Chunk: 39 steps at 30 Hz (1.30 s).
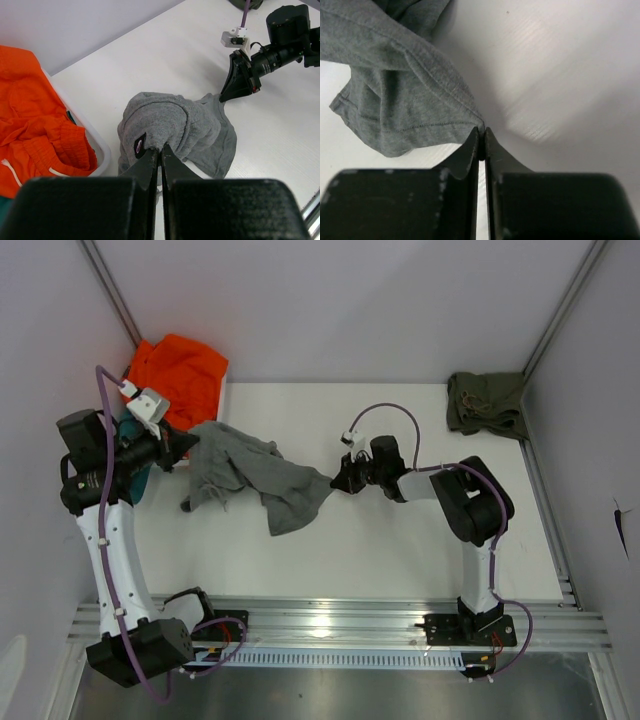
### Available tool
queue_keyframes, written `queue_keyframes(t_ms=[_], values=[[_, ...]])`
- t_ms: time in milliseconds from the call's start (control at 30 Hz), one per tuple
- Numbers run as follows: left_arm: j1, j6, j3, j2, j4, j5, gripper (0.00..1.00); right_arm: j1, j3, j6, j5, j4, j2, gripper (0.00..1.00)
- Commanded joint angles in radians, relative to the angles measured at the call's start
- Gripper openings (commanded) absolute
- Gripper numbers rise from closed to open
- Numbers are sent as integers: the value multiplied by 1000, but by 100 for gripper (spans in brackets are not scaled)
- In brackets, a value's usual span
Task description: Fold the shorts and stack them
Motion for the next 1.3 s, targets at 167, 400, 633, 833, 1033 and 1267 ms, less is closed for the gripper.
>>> queue_keyframes(t_ms=[167,400,633,833,1033,1267], values=[[20,-136,43,5,179,-49,0,-28,24,16,64,-104,-157,0],[20,-372,320,175,233,-48,0,-102,216,-60,200,-437,-430,0],[20,-463,466,129,256,-20,0,-103,220,-182,156,-620,-779,0],[20,-532,397,-64,297,-26,1,-102,216,-199,157,-745,-1088,0],[22,-573,437,-135,320,-61,1,-105,285,-208,252,-841,-1151,0],[19,-690,543,84,394,-8,0,-284,281,-95,163,-715,-960,0]])
